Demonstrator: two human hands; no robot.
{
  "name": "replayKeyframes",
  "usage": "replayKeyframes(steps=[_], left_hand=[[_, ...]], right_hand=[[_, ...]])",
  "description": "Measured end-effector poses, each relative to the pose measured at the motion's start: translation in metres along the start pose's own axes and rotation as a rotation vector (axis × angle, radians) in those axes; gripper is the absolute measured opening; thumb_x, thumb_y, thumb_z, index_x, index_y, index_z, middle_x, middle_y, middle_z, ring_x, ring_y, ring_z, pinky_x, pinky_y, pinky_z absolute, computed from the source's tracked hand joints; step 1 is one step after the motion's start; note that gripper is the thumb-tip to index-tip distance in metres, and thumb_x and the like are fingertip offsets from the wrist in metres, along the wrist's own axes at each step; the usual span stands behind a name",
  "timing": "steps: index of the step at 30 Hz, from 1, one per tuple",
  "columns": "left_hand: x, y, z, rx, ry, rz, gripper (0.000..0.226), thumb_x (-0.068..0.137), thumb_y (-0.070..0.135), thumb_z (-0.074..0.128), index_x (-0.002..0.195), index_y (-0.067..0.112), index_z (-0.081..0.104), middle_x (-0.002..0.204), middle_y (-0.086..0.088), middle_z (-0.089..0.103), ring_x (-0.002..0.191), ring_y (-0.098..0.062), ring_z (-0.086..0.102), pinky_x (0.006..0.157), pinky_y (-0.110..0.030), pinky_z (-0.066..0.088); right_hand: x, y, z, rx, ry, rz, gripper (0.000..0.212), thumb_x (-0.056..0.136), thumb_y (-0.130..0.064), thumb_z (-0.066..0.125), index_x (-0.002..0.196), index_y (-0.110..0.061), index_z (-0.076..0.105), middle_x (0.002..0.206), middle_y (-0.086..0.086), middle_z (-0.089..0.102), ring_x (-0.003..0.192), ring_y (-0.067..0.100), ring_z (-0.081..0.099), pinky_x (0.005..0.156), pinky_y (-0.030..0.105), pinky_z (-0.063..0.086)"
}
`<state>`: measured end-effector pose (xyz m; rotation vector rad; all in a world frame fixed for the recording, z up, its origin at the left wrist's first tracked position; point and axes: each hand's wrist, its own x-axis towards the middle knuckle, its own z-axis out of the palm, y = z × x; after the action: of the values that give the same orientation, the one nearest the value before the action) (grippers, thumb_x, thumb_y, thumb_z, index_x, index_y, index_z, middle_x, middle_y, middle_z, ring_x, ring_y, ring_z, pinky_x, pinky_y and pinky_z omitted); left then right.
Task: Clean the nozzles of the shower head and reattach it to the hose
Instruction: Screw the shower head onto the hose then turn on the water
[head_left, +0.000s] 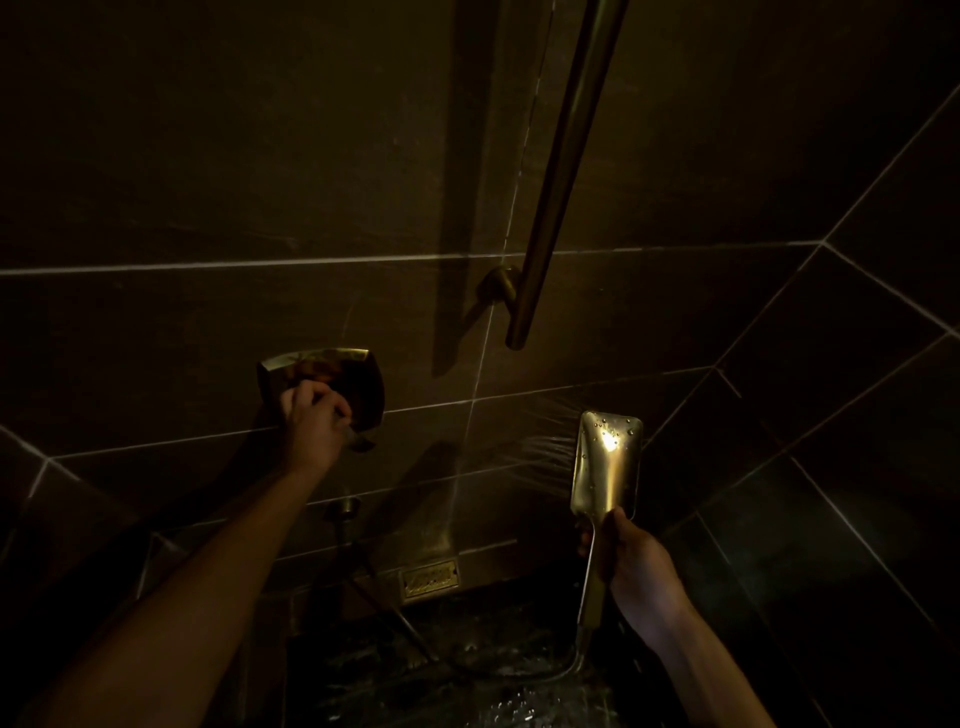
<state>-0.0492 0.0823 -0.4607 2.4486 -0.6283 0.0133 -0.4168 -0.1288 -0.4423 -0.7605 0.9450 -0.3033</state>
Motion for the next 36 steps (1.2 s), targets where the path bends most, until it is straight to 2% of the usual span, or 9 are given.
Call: replayKeyframes(steps=[3,7,11,20,25,36], left_hand=[[0.000,0.000,-0.001,-0.005,-0.004,0.007,0.016,0.081,-0.006,0.066,0.090,0.007,0.068,0.121,-0.014,0.050,0.120,-0.035,0.037,0.098,-0.039,0.038],[-0.001,0.000,0.000,-0.034,0.007,0.005,0.017,0.079,-0.006,0.069,0.089,0.008,0.068,0.119,-0.014,0.050,0.119,-0.034,0.037,0.097,-0.034,0.035],[-0.001,0.000,-0.001,-0.016,-0.001,0.012,0.017,0.078,-0.005,0.071,0.089,0.008,0.068,0.118,-0.014,0.051,0.117,-0.034,0.037,0.096,-0.035,0.035],[-0.002,0.003,-0.005,-0.017,-0.015,-0.002,0.014,0.082,-0.005,0.068,0.090,0.008,0.068,0.119,-0.014,0.051,0.119,-0.034,0.038,0.100,-0.041,0.039],[-0.003,0.005,-0.003,0.006,0.010,-0.001,0.015,0.076,0.003,0.078,0.088,0.005,0.069,0.115,-0.014,0.052,0.117,-0.035,0.038,0.099,-0.039,0.037],[-0.002,0.005,0.002,-0.018,0.025,-0.015,0.022,0.072,-0.002,0.079,0.083,0.012,0.066,0.113,-0.010,0.050,0.115,-0.029,0.038,0.097,-0.033,0.039]], right_hand=[[0.000,-0.001,0.002,-0.004,0.005,-0.008,0.040,0.100,-0.033,0.046,0.122,-0.004,0.062,0.089,0.012,0.070,0.082,0.022,0.064,0.079,0.036,0.048],[-0.001,-0.002,0.002,0.010,0.000,-0.007,0.039,0.100,-0.033,0.046,0.123,-0.007,0.061,0.094,0.012,0.069,0.085,0.023,0.062,0.080,0.037,0.048],[0.000,-0.002,0.001,0.017,0.026,-0.005,0.036,0.100,-0.032,0.047,0.119,-0.007,0.063,0.085,0.010,0.072,0.082,0.022,0.065,0.079,0.036,0.049],[0.003,-0.002,-0.004,0.000,0.032,-0.011,0.038,0.099,-0.035,0.048,0.121,-0.008,0.063,0.089,0.009,0.072,0.083,0.022,0.067,0.078,0.037,0.050],[0.000,-0.007,0.001,0.032,0.028,0.011,0.035,0.099,-0.033,0.048,0.116,-0.007,0.064,0.086,0.011,0.071,0.079,0.022,0.067,0.074,0.035,0.052],[-0.004,-0.021,0.013,-0.027,0.044,-0.018,0.035,0.101,-0.034,0.046,0.112,-0.006,0.064,0.086,0.012,0.069,0.083,0.024,0.062,0.076,0.036,0.049]])
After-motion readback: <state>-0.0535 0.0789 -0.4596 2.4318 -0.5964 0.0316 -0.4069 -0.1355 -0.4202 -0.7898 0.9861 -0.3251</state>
